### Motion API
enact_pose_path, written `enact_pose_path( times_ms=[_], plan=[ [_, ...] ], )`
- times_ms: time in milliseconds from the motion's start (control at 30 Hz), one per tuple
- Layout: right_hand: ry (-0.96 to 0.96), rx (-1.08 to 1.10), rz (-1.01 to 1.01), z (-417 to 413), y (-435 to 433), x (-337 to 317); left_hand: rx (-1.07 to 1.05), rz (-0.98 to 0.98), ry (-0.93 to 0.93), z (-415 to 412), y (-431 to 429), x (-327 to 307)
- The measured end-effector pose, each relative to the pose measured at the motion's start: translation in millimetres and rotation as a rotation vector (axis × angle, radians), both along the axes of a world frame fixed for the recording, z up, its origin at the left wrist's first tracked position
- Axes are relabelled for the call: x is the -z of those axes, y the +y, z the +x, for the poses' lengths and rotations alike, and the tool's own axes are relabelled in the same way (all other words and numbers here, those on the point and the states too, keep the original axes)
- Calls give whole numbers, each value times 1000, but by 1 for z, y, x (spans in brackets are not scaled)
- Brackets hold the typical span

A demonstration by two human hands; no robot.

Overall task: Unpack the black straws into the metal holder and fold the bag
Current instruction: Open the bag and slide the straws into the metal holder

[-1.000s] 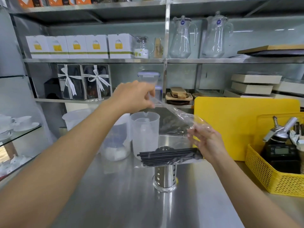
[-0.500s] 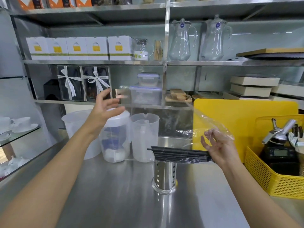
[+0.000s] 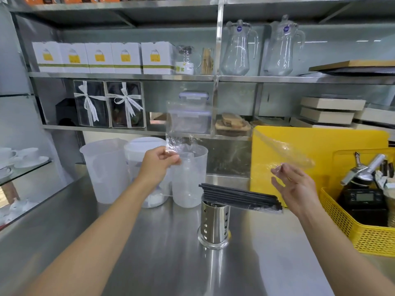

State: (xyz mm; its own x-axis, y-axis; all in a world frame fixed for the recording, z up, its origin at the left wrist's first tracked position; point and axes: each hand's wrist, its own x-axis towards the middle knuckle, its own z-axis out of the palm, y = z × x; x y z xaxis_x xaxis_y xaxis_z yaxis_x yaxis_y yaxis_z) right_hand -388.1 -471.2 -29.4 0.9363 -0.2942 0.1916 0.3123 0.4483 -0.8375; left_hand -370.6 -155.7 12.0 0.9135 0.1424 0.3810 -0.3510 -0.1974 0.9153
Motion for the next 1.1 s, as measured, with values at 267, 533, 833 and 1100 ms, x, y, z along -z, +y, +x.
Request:
enact_pose_path(
  times_ms=[267,533,833,1100],
  plan=[
    [155,192,-265,-7,-33,12,24,18,6,17,-27,-10],
    [259,217,-147,-18,-53,39,47,143,-15,29,-50,-14],
    [180,332,-122,-27,-56,35,164,3,82,42,-64,-3],
    [118,437,-62,-41,-69,29,261,34,192,66,-82,25]
  ],
)
